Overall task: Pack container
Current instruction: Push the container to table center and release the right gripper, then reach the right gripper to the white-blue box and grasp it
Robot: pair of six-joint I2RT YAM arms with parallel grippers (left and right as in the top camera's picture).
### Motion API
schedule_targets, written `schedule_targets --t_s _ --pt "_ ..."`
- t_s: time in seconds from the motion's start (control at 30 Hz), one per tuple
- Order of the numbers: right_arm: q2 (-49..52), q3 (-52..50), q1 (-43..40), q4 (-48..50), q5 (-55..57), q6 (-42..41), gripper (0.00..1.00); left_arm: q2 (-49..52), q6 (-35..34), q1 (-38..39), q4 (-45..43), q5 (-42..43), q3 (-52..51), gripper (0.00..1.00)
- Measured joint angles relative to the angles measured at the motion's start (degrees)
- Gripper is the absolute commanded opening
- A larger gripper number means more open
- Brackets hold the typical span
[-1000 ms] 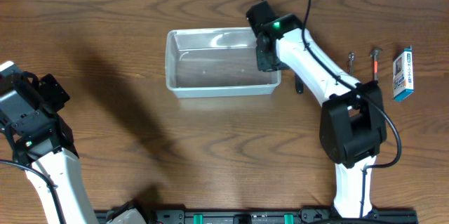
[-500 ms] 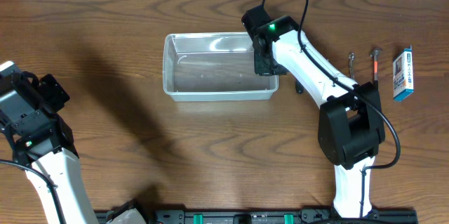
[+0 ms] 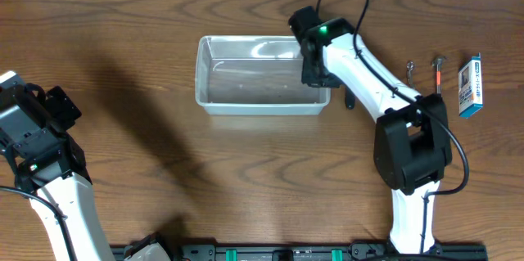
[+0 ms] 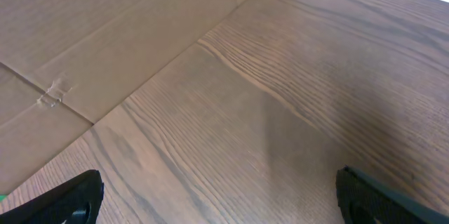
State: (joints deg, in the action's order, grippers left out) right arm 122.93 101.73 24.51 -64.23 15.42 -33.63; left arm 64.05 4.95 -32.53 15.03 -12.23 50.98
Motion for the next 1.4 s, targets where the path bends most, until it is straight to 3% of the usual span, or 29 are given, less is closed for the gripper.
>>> schedule_targets --t_s 0.07,0.1,0.2,0.27,0.4,0.6,0.77,0.87,1.1,1.4 --pt "-0.13 -0.09 -1.07 1.73 0.02 1.86 0.39 0.00 0.00 0.00 0.00 0.00 0.00 0.98" --pt "-0.31 -0.13 -1.53 2.40 0.02 2.64 0.56 0.00 0.00 0.00 0.00 0.00 0.00 0.98" --pt "-2.40 -0.68 -2.78 5.25 -0.44 8.63 0.86 0.00 0.00 0.00 0.00 0.00 0.00 0.98" --pt "-5.38 -0.85 -3.30 6.75 -1.97 13.92 0.91 0.00 0.00 0.00 0.00 0.00 0.00 0.98" --pt "-14.21 -0.87 -3.43 7.26 -4.50 21.20 0.88 0.00 0.00 0.00 0.00 0.00 0.00 0.98" --pt "-24.85 -0.85 -5.81 6.36 -0.20 19.58 0.99 0.00 0.00 0.00 0.00 0.00 0.00 0.98" --pt "-28.44 -0.74 -17.40 2.36 0.61 18.95 0.99 0.00 0.00 0.00 -0.02 0.00 0.00 0.98" --pt "-28.09 -0.76 -26.58 -1.66 -0.24 18.75 0.99 0.00 0.00 0.00 0.00 0.00 0.00 0.98" --pt "-23.63 -2.97 -44.85 -1.16 -3.45 19.80 0.99 0.00 0.00 0.00 0.00 0.00 0.00 0.98" --pt "-13.86 -4.07 -49.96 4.00 -10.69 31.89 0.99 0.00 0.00 0.00 0.00 0.00 0.00 0.98"
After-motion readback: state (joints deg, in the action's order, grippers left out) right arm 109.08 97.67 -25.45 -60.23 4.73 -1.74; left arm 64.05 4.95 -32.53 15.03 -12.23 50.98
